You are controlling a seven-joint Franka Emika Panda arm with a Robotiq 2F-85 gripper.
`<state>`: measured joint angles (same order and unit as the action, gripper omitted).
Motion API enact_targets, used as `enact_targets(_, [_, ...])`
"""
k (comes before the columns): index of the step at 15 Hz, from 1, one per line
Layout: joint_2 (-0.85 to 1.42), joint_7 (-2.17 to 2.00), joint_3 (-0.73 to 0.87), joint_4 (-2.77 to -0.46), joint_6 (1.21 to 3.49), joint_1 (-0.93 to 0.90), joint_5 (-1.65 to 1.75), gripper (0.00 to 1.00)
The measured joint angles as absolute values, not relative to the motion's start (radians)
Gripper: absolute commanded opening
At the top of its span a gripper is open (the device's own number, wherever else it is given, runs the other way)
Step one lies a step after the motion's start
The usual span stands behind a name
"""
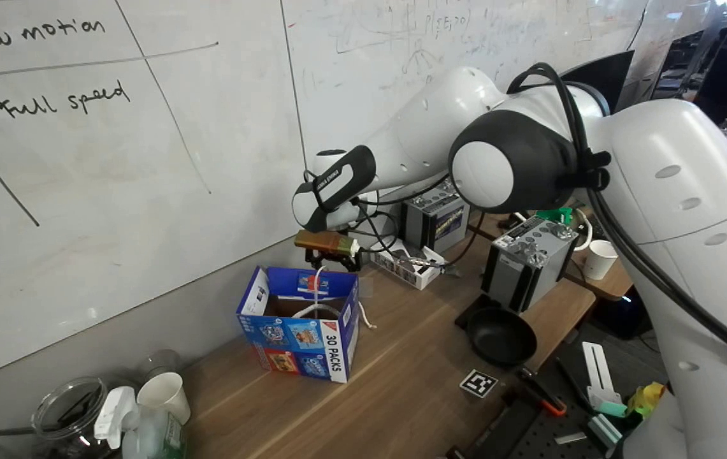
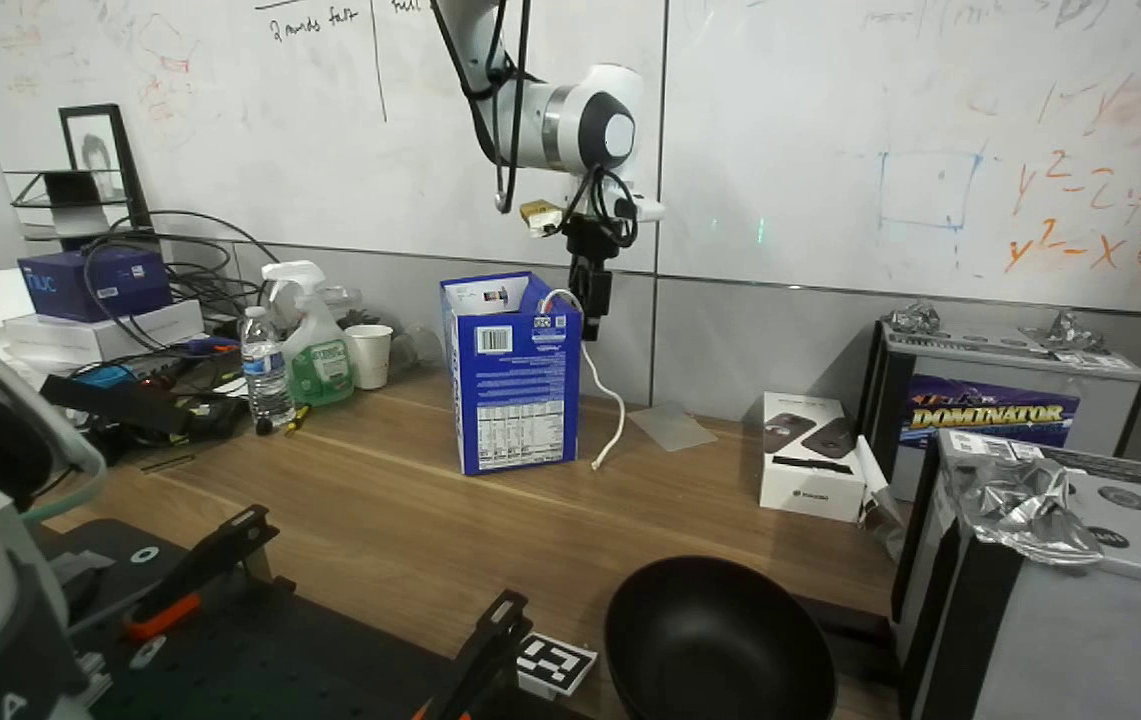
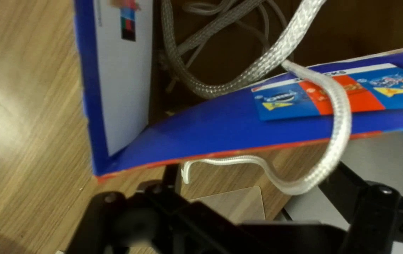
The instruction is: Put the ropes in the box one at a time
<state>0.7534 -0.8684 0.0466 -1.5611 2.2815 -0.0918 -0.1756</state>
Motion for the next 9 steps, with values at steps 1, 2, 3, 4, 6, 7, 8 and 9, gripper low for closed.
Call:
enact_targets(1, [0.755, -0.867, 0.041, -1.549, 2.267, -0.091, -0.181, 1.0])
enact_targets(2, [0.755, -0.863, 0.035, -1.538, 2.25, -0.091, -0.185, 1.0])
enact_targets(3, [0.755, -0.86, 0.03, -1.525, 2.228, -0.09, -0.188, 1.0])
enact_targets(4, [0.755, -0.856, 0.026, -1.513, 2.205, -0.09, -0.189, 1.0])
enact_targets(6, [0.752, -0.85, 0.018, -1.491, 2.169, -0.091, -0.189, 1.0])
enact_targets(7, [0.748, -0.848, 0.014, -1.484, 2.156, -0.091, -0.189, 1.0])
enact_targets(8, [0.743, -0.847, 0.011, -1.478, 2.144, -0.092, -0.189, 1.0])
enact_targets(9, [0.736, -0.847, 0.007, -1.474, 2.136, -0.092, -0.189, 1.0])
